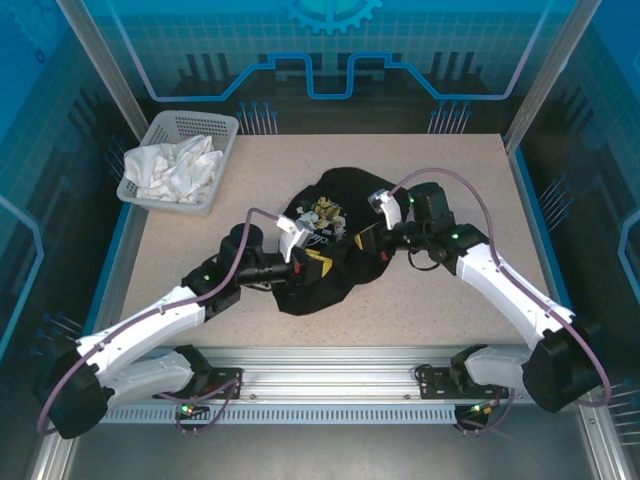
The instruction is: Fold the inside-out t-shirt
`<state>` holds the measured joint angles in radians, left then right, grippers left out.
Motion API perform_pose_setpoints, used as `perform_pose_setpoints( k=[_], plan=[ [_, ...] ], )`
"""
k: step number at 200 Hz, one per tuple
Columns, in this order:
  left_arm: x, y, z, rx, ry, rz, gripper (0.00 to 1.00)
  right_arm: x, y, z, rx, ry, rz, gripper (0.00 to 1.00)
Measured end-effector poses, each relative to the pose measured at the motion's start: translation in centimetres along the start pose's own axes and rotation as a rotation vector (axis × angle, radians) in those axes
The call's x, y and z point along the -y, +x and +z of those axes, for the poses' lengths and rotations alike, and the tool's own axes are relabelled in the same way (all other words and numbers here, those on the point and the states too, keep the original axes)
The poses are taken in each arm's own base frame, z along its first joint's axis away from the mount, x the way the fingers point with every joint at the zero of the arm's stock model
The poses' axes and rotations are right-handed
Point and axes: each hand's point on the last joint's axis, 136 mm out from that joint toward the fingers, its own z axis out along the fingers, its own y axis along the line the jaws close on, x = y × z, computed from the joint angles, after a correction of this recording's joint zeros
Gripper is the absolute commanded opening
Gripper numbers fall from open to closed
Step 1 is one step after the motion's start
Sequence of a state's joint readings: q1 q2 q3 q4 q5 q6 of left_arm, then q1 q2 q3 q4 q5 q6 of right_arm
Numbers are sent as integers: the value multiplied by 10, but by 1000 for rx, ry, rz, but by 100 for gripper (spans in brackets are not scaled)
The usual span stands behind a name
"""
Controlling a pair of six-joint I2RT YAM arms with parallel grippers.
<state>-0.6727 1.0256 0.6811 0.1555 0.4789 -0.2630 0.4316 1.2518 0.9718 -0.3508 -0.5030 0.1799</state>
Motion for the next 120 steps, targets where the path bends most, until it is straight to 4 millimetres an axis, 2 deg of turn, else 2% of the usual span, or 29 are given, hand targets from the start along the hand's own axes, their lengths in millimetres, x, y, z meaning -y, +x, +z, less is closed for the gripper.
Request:
perform_pose_setpoints(
  k=[26, 48, 65, 88, 103, 120],
  plan=[
    [3, -8, -5, 28, 34, -18, 0, 5, 0, 7, -28, 27, -8, 28],
    [-3, -11, -5, 35, 24, -40, 0, 1, 2, -3, -23, 42, -45, 37],
    [-6, -9, -3, 31, 21, -55, 0, -13, 1, -22, 19, 31, -111, 41],
    [-9, -7, 0, 23, 17, -75, 0, -43, 7, -41, 82, -35, -218, 44],
    [-9, -7, 0, 23, 17, -75, 0, -59, 17, -40, 83, -92, -269, 46],
    [-9, -7, 0, 23, 16, -76, 0, -69, 28, -28, 54, -145, -310, 46]
  ],
)
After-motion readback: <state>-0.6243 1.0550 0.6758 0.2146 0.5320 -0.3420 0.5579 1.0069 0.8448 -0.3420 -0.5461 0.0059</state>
